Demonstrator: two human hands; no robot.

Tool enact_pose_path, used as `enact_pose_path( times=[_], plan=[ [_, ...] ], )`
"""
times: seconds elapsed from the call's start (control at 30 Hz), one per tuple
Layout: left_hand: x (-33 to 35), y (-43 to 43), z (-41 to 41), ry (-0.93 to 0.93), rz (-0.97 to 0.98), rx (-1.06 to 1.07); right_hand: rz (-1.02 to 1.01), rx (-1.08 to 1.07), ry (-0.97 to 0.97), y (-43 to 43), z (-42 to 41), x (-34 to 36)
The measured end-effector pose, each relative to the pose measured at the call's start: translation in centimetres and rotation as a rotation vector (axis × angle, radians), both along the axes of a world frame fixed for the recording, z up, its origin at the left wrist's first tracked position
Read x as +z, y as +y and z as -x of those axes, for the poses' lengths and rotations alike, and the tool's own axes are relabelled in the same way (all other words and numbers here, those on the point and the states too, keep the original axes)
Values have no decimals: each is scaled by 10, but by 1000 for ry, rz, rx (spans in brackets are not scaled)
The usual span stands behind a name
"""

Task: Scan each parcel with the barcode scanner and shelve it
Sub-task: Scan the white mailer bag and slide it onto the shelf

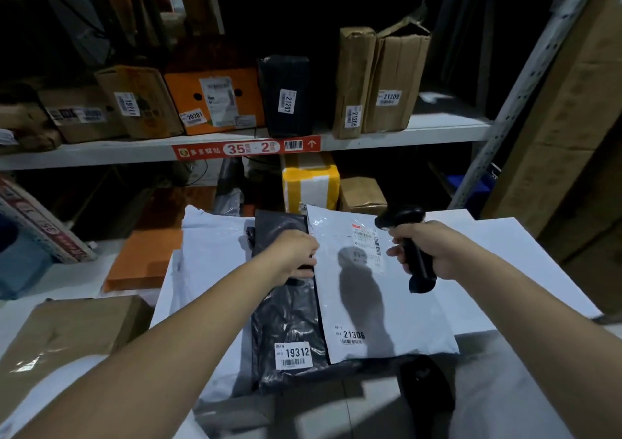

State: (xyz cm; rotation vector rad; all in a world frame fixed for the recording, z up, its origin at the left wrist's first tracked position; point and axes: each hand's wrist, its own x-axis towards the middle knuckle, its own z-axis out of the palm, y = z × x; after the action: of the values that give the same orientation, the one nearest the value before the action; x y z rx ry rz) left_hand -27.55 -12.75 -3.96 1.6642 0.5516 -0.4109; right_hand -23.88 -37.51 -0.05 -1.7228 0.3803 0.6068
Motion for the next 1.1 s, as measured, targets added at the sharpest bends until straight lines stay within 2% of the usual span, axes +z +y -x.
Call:
enact_pose_path(
  times=[0.87,1.1],
  plan=[
    [-20,11,-17,82,-50,19,-14,-59,43,7,-22,-9],
    [-28,5,-15,113,-129,-30,-12,-58,14,3,-24,-12]
  ],
)
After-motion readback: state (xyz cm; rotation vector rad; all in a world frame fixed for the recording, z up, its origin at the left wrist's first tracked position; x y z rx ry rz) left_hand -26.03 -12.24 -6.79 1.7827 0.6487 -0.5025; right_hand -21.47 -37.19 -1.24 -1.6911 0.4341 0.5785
